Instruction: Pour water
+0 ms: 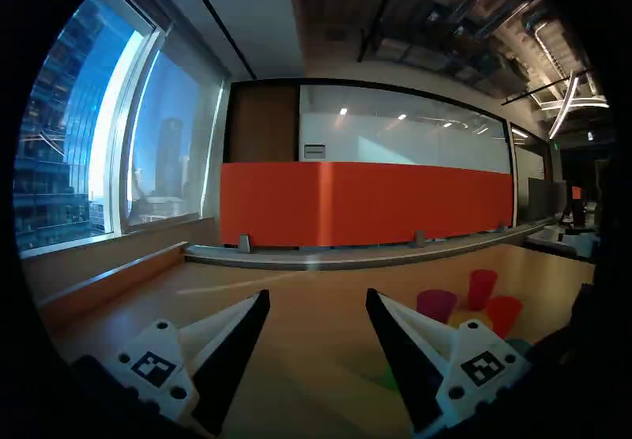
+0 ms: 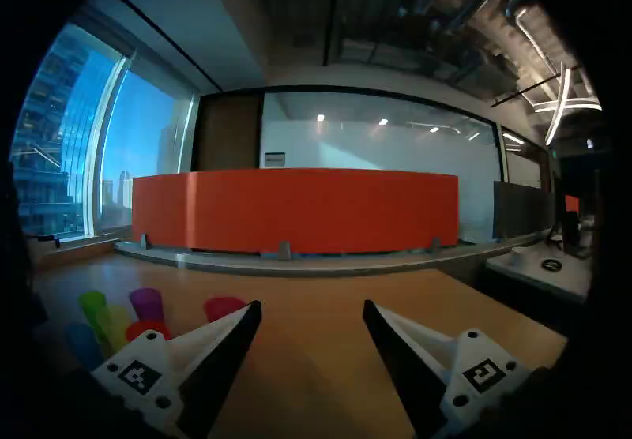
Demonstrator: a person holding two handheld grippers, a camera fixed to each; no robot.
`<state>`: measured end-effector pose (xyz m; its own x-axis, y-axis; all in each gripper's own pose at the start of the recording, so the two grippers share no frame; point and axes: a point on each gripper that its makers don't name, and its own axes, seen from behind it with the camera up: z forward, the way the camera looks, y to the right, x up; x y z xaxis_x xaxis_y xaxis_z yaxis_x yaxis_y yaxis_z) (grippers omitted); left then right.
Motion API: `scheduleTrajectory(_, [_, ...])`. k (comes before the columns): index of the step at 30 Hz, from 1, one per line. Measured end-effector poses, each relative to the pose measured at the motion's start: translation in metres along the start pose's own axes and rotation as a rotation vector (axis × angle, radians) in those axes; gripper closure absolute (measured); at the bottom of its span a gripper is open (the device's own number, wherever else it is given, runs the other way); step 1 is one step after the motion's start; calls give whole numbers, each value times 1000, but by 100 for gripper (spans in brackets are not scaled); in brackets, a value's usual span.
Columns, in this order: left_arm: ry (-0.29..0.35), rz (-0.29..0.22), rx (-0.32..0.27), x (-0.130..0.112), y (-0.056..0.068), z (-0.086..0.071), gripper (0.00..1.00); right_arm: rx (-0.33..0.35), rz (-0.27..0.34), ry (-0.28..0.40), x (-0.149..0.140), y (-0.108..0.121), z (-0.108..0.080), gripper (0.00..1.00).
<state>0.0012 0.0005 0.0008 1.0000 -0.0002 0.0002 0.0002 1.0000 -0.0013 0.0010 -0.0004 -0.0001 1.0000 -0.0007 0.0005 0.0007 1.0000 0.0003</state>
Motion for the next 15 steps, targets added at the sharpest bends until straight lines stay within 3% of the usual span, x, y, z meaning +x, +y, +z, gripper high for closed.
scheduleTrajectory(6, [-15,-12,-26,18,5,10,10,5,-16,-9,23,-7,1,0])
scheduleTrajectory(11, [-50,-5,-32,33,2,15,10,15,-23,-9,46,-12,2,0])
scheduleTrajectory(15, [-39,5,-38,55,-1,17,10,20,-21,-6,65,-14,3,0])
